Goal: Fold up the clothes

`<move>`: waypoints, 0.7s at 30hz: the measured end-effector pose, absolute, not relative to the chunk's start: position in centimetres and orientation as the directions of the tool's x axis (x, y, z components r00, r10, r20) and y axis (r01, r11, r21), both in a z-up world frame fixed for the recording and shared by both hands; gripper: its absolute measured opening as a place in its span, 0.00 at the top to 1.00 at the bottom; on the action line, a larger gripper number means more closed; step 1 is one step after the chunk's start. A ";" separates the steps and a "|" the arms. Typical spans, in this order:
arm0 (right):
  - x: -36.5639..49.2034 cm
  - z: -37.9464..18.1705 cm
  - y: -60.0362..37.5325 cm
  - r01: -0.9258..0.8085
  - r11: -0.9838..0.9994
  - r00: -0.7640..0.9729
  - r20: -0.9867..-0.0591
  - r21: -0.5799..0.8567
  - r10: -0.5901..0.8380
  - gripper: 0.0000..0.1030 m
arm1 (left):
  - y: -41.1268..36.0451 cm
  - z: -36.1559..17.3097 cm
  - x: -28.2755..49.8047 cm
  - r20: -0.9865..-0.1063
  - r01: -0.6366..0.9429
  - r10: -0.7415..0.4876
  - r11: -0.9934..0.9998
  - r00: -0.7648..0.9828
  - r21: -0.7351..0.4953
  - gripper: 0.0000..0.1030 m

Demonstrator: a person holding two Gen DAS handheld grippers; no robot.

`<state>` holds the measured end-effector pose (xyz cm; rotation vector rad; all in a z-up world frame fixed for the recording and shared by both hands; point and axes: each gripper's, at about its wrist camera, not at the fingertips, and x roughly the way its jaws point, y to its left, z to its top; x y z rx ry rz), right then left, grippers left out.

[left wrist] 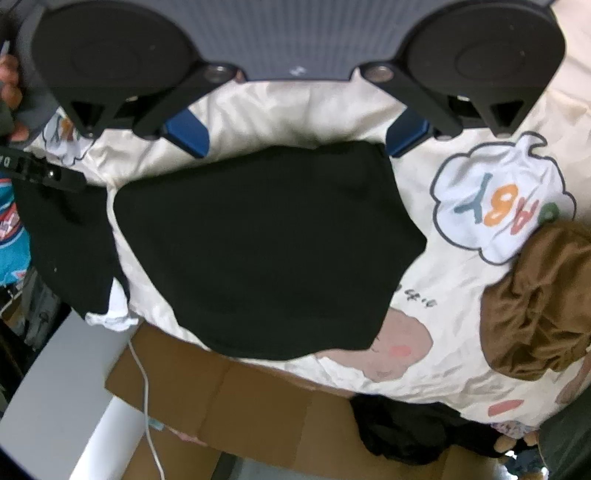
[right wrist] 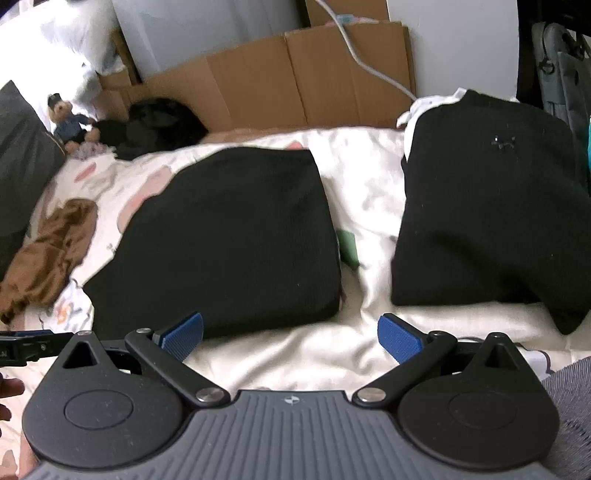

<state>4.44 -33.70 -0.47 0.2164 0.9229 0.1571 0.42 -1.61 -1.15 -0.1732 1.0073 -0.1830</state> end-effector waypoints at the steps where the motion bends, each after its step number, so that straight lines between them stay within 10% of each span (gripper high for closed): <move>1: 4.5 -0.5 -33.7 -0.040 0.967 0.593 -0.773 0.250 0.224 0.00 | -1.7 -1.4 0.4 -0.827 0.074 -0.230 0.972 0.514 -0.224 0.00; 21: 5.0 -0.8 -35.0 -0.007 0.934 0.593 -0.750 0.357 0.291 0.09 | -2.5 -0.9 1.3 -0.836 -0.116 -0.256 0.929 0.485 -0.351 0.11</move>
